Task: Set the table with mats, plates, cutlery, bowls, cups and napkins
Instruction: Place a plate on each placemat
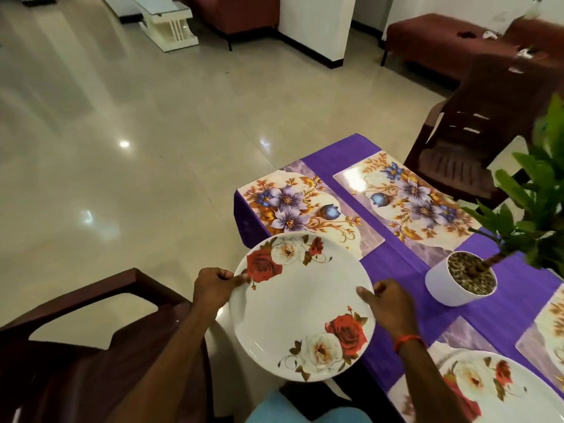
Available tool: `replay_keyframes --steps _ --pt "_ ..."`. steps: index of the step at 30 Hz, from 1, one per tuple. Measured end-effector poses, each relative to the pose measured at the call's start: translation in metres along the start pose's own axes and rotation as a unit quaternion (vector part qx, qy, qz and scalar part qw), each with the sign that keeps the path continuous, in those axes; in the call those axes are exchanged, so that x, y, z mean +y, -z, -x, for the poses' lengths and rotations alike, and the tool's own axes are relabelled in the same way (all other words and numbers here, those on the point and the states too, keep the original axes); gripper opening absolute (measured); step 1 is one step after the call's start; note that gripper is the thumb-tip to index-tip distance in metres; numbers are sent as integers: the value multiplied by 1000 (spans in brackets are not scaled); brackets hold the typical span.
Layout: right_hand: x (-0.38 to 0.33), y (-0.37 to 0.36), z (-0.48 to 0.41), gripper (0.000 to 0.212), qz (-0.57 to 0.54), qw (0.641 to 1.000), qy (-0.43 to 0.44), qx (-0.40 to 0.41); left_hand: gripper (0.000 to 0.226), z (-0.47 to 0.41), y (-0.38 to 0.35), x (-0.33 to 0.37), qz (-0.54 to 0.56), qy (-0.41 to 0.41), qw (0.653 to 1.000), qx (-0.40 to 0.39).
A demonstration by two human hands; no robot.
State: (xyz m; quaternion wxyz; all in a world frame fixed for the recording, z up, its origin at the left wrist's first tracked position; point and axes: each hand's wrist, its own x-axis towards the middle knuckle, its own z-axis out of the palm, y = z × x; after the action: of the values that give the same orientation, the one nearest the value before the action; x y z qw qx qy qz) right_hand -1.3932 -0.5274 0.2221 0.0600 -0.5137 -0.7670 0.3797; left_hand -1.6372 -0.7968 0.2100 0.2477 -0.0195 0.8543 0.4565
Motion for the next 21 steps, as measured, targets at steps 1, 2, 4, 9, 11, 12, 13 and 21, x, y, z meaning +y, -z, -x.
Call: replay_keyframes --steps 1,2,4,9,11,12,13,21 --pt "-4 -1 -6 36 5 1000 1 -2 46 -7 -1 2 -1 2 1000 1" --pt "-8 -3 -13 36 7 1000 3 -3 46 -14 -1 5 -4 5 1000 1" --pt "-17 -7 -28 36 9 1000 -5 -11 41 -27 -2 12 -13 8 1000 -3" --pt "-41 -19 -77 34 13 999 -31 -19 37 -72 -11 42 -31 9 999 -15" --pt "-50 -21 -97 32 10 999 -40 -17 35 -92 -17 56 -33 10 999 -27" --pt "-54 -22 -107 31 10 999 -44 -16 34 -102 -21 63 -33 11 999 -30" --pt "-58 -24 -118 31 10 999 -47 -16 34 -111 -23 70 -31 13 999 -31" --pt "-80 -35 -175 34 24 997 -67 -15 38 -163 -39 101 -67 25 997 -27"
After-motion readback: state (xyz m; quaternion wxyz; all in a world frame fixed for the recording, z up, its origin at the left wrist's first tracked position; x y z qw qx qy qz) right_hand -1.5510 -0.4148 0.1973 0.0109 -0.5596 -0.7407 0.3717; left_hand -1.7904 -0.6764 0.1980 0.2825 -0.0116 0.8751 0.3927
